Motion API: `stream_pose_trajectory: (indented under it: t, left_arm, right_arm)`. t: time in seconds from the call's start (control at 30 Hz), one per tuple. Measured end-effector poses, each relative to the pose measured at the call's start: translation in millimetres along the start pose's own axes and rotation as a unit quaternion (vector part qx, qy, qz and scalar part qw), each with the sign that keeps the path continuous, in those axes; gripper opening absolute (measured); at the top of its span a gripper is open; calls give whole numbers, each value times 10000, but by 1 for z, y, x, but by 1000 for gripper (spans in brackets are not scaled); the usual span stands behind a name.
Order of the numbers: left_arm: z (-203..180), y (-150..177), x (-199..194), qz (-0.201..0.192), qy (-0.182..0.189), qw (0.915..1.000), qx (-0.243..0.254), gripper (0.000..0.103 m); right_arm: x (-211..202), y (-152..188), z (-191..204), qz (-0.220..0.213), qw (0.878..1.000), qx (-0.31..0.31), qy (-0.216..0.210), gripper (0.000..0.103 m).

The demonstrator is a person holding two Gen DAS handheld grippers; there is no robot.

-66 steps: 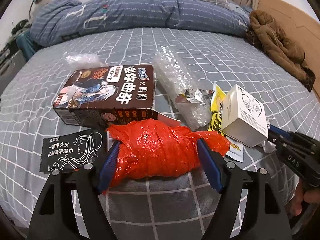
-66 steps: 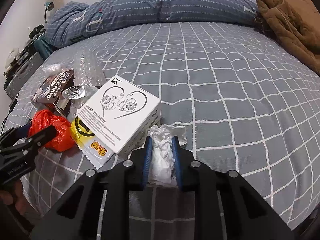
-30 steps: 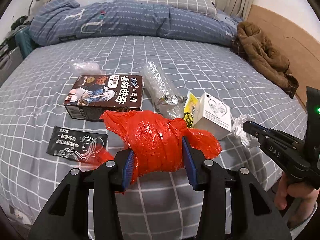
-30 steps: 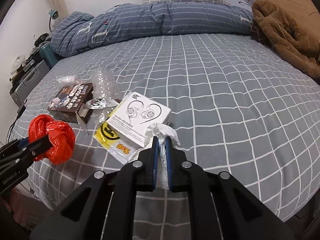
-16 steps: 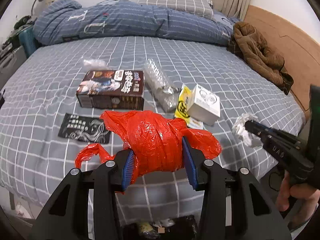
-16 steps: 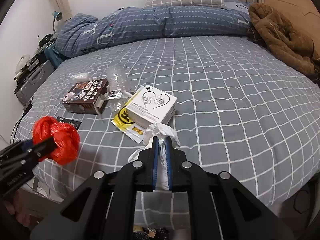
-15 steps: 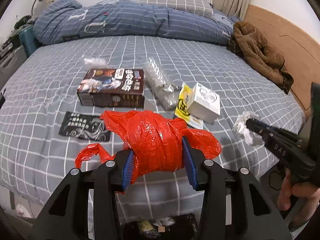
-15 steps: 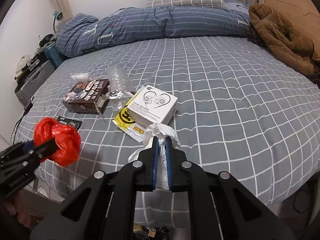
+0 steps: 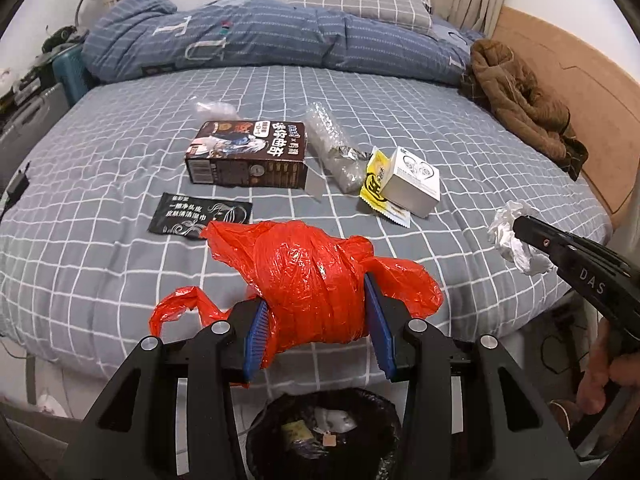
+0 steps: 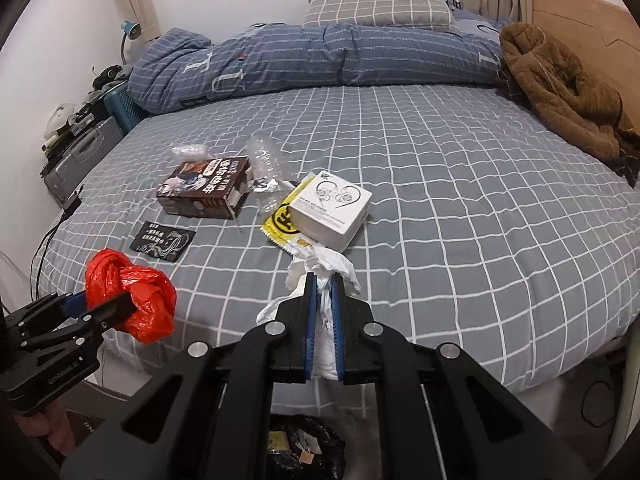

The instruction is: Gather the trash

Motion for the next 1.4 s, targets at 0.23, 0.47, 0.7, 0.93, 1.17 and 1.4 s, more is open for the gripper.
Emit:
stream_pose_trajectory:
  t: [0.23, 0.47, 0.7, 0.93, 1.17, 1.4]
  left_arm:
    - [8, 15, -10, 40, -64, 10000, -51, 43]
    - [15, 34, -19, 135, -105, 9998, -90, 43]
    - [19, 52, -29, 196, -129, 9997, -107, 43]
    - [25, 70, -37, 245, -187, 9994, -144, 43]
    - [32, 92, -39, 329, -227, 9990, -176, 43]
    - [40, 117, -38, 435, -252, 9985, -215, 43]
  right_arm:
    - [-18, 12, 20, 41, 9999, -139, -68, 7]
    - [-30, 32, 39, 163, 9995, -241, -118, 7]
    - [-43, 47, 54, 212, 9992, -292, -161, 7]
    - [-52, 63, 68, 268, 9988, -357, -197, 7]
    - [-55, 84, 82, 356, 9983, -383, -267, 7]
    - [-54, 105, 95, 463, 9976, -392, -335, 7]
Point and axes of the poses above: each gripper's, at about its wrist camera, not at the fingertips, and x roughly the way its jaws point, z to its left, y to its underside, the point moved 6 cm from there along x, roughly the way its jaws point, and after that the axes turned 13 degrees about -x, right-handed, at the moved point
